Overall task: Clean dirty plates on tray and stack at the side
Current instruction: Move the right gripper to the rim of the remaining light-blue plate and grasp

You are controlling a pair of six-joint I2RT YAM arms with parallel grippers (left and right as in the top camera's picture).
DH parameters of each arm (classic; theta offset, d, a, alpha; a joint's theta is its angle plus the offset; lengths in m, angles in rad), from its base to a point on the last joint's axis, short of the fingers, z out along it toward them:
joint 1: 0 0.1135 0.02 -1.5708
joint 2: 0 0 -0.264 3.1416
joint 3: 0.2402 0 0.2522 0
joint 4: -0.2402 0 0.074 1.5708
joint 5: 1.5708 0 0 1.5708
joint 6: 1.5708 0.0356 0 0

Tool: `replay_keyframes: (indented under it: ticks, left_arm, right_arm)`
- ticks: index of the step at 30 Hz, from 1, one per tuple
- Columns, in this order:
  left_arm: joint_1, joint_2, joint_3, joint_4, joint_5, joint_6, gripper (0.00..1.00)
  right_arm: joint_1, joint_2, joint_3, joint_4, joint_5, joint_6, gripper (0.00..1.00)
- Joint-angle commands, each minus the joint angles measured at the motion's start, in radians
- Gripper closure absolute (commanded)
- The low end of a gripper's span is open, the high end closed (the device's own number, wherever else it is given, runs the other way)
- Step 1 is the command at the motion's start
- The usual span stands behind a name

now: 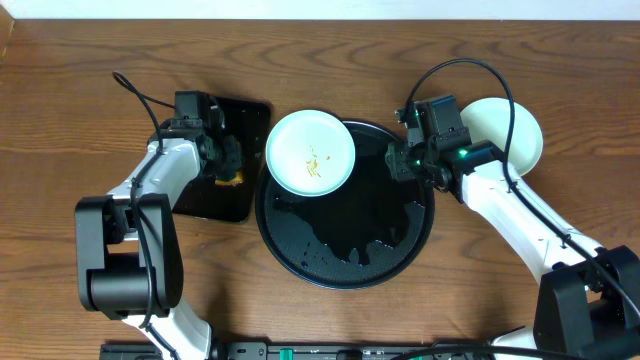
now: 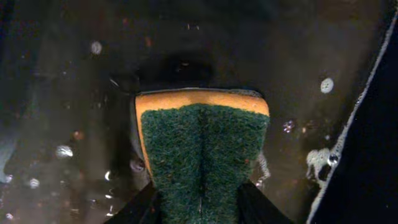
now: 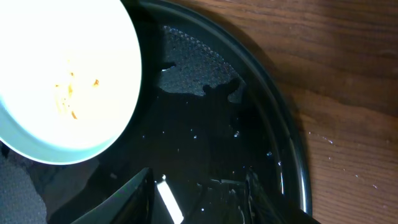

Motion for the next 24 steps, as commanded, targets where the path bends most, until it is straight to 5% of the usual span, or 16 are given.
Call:
replay_keyframes:
  ticks: [1, 4, 24]
  left_arm:
    - [-0.003, -0.018, -0.013, -0.012, -0.015, -0.005, 0.73]
    - [-0.003, -0.018, -0.018, -0.012, -0.017, -0.005, 0.92]
    - [-0.003, -0.146, 0.061, -0.159, -0.016, -0.001, 0.93]
  right_arm:
    - [0.006, -0.019, 0.016, 0.004, -0.001, 0.008, 0.54]
    - [0.006, -0.01, 0.015, 0.017, -0.001, 0.008, 0.51]
    - [0.008, 0.281, 0.015, 0.312, -0.226, 0.108, 0.56]
